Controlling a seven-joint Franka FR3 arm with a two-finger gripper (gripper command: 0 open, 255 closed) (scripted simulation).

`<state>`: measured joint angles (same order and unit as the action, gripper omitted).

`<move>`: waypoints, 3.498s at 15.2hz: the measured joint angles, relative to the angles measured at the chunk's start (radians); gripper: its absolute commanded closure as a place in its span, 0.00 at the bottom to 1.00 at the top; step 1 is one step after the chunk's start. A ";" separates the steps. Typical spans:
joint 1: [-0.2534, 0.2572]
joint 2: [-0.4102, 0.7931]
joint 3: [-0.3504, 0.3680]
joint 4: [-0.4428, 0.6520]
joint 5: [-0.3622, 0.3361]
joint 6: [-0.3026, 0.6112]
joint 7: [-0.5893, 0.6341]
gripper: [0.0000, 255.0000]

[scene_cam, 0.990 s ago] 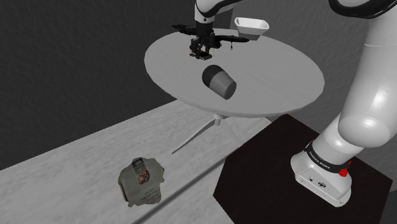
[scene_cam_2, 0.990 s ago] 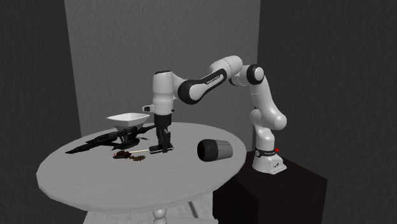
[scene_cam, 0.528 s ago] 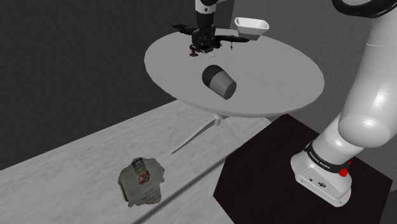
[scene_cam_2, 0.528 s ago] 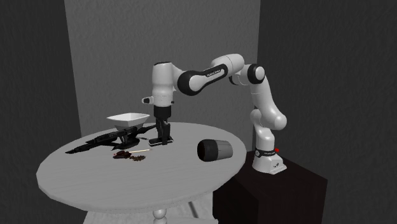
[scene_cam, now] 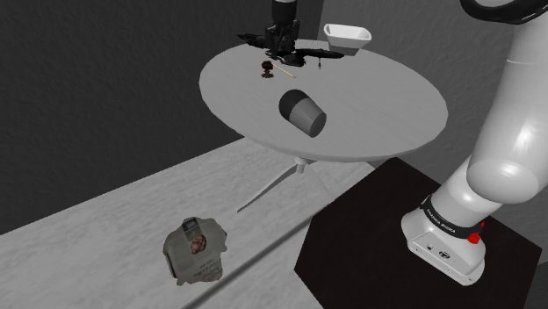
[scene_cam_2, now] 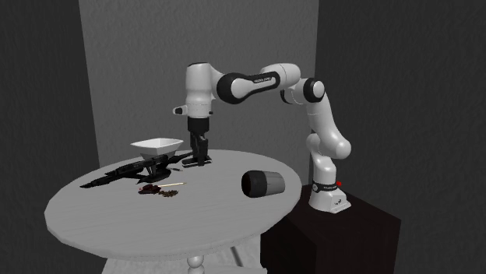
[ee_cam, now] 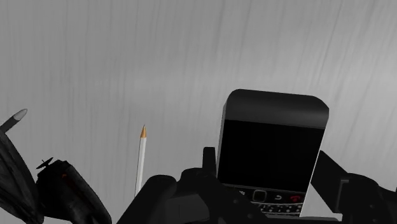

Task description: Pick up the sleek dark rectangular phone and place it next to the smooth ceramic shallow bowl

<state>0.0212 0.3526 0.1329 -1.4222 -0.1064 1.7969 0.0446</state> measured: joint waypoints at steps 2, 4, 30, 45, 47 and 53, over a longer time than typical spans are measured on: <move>0.001 0.003 0.000 0.033 0.000 -0.030 -0.002 1.00; 0.003 0.006 0.001 0.064 0.000 -0.058 -0.003 1.00; -0.285 -0.093 -0.143 -0.011 0.066 -0.058 -0.435 1.00; -0.512 0.112 -0.237 0.288 0.127 -0.143 -0.751 1.00; -0.545 0.170 -0.244 0.374 0.138 -0.170 -0.786 1.00; -0.618 0.299 -0.253 0.546 0.159 -0.214 -0.857 1.00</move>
<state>-0.5967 0.6511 -0.1203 -0.8759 0.0529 1.5831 -0.8122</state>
